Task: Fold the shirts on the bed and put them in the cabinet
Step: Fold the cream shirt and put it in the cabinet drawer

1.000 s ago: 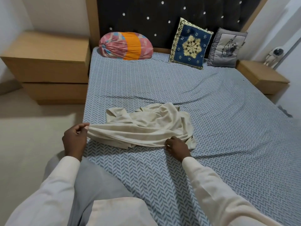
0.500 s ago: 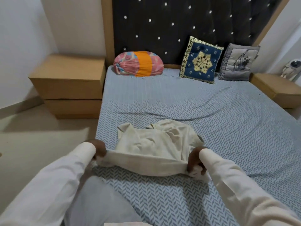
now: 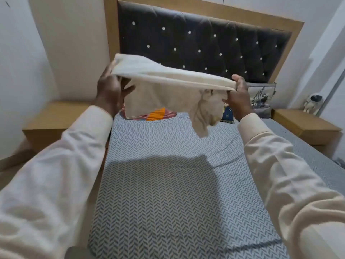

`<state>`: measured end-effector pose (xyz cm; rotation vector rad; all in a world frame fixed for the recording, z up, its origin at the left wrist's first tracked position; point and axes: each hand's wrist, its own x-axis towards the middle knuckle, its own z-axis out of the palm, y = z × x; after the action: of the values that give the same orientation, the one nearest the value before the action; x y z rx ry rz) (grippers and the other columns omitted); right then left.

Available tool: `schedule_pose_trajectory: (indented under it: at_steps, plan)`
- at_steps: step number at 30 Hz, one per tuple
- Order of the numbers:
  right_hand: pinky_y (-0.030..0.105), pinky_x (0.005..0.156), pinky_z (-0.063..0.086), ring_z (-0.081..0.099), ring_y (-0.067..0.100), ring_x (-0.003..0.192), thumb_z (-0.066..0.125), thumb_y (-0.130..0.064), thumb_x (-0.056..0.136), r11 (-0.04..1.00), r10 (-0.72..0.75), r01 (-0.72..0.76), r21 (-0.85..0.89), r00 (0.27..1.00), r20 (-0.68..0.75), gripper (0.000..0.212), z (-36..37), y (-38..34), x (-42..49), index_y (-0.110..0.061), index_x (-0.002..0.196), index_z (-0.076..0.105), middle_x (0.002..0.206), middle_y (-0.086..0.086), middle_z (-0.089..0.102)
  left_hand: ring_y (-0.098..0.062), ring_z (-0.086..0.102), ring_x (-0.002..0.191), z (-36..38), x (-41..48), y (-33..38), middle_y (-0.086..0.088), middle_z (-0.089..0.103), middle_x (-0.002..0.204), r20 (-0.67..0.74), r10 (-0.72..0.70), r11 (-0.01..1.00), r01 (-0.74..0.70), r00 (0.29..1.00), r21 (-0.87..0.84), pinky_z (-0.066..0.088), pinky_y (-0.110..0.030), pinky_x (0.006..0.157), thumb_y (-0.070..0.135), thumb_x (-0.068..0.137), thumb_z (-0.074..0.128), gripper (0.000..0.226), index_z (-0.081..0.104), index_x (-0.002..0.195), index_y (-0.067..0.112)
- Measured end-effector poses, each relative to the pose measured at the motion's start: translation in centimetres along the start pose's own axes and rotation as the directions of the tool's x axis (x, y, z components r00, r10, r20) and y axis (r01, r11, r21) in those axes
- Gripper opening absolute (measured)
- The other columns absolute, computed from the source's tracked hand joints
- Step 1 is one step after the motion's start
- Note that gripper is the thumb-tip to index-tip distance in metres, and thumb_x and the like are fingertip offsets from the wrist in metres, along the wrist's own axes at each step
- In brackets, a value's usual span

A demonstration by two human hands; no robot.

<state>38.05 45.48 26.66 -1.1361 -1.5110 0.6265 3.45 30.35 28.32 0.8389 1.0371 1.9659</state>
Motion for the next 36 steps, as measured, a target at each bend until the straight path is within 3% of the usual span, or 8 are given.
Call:
schedule_pose_trajectory:
  at_steps: [4,9,13,20,23,26,32,36]
  plan:
    - [0.041,0.079,0.053,0.063,0.032,0.091,0.053,-0.007,0.076,0.860,-0.093,0.079,-0.504,0.996,-0.002,0.054,0.0,4.5,-3.5,-0.025,0.127,0.051,0.107,0.011,0.067,-0.022,0.064,0.088,-6.6,-2.2,-6.9,-0.009,0.067,0.115,-0.177,-0.020,0.869,0.105,0.984,0.484,0.055,-0.036,0.079,0.023,0.096,0.044,0.030,0.064,0.117,0.023]
    - [0.034,0.068,0.044,0.063,0.033,0.083,0.056,-0.018,0.089,0.574,-0.014,0.287,-0.767,0.940,0.341,0.019,0.1,12.8,-11.1,-0.025,0.106,0.056,0.099,0.009,0.056,-0.039,0.029,0.140,-17.5,-6.7,-17.8,-0.022,0.032,0.153,-0.031,-0.263,0.102,0.060,0.964,0.993,0.024,-0.047,0.117,0.023,0.094,0.052,0.053,0.044,0.147,0.022]
    - [0.036,0.081,0.045,0.063,0.032,0.101,0.047,-0.023,0.096,0.413,0.292,0.357,-0.838,0.820,0.493,0.021,-0.7,18.4,-17.4,-0.033,0.110,0.058,0.115,0.005,0.058,-0.038,0.000,0.150,-20.7,-14.6,-22.6,-0.008,0.004,0.165,-0.044,-0.560,-0.315,-0.164,0.827,0.935,0.021,-0.051,0.119,0.021,0.097,0.040,0.064,0.018,0.156,0.031]
    - [0.038,0.095,0.048,0.062,0.029,0.113,0.042,-0.018,0.096,0.324,0.542,0.340,-0.883,0.698,0.468,0.029,-1.8,22.5,-26.5,-0.026,0.114,0.063,0.127,0.008,0.060,-0.037,0.021,0.145,-22.5,-22.8,-25.6,-0.009,0.029,0.156,-0.078,-0.619,-0.573,-0.381,0.782,0.725,0.035,-0.048,0.108,0.023,0.097,0.037,0.052,0.034,0.149,0.020]
    - [0.035,0.092,0.047,0.061,0.026,0.114,0.044,-0.014,0.094,0.338,0.557,0.296,-0.893,0.702,0.443,0.030,-2.0,22.8,-28.3,-0.025,0.112,0.064,0.125,0.005,0.061,-0.039,0.052,0.109,-23.2,-23.8,-25.5,-0.016,0.062,0.117,-0.025,-0.522,-0.566,-0.324,0.853,0.758,0.052,-0.050,0.082,0.017,0.078,0.060,0.038,0.068,0.114,0.011]
    - [0.035,0.093,0.047,0.060,0.025,0.115,0.048,-0.018,0.091,0.334,0.627,0.282,-0.900,0.647,0.435,0.029,-2.0,23.0,-28.4,-0.023,0.115,0.064,0.125,0.003,0.063,-0.028,0.060,0.108,-22.5,-24.0,-24.3,-0.008,0.063,0.119,-0.102,-0.534,-0.495,-0.212,0.839,0.842,0.050,-0.034,0.085,0.025,0.087,0.047,0.034,0.059,0.117,0.017]
    - [0.036,0.072,0.053,0.060,0.023,0.083,0.068,-0.010,0.081,0.519,0.834,0.096,-0.849,0.162,0.528,0.025,-2.1,19.0,-25.3,-0.022,0.103,0.067,0.099,0.006,0.060,-0.029,0.072,0.078,-18.8,-22.2,-18.3,-0.014,0.075,0.096,-0.092,-0.911,0.044,0.318,0.402,0.947,0.061,-0.038,0.075,0.010,0.091,0.047,0.027,0.066,0.109,0.002]
    - [0.033,0.064,0.053,0.064,0.020,0.070,0.059,-0.006,0.076,0.801,0.576,-0.450,-0.395,0.398,0.714,0.019,-2.5,11.2,-23.1,-0.017,0.084,0.072,0.083,0.011,0.067,-0.018,0.071,0.093,-12.5,-20.6,-12.8,-0.017,0.068,0.116,0.172,-0.812,0.465,0.440,0.557,0.768,0.058,-0.032,0.080,0.012,0.074,0.061,0.040,0.066,0.113,0.002]
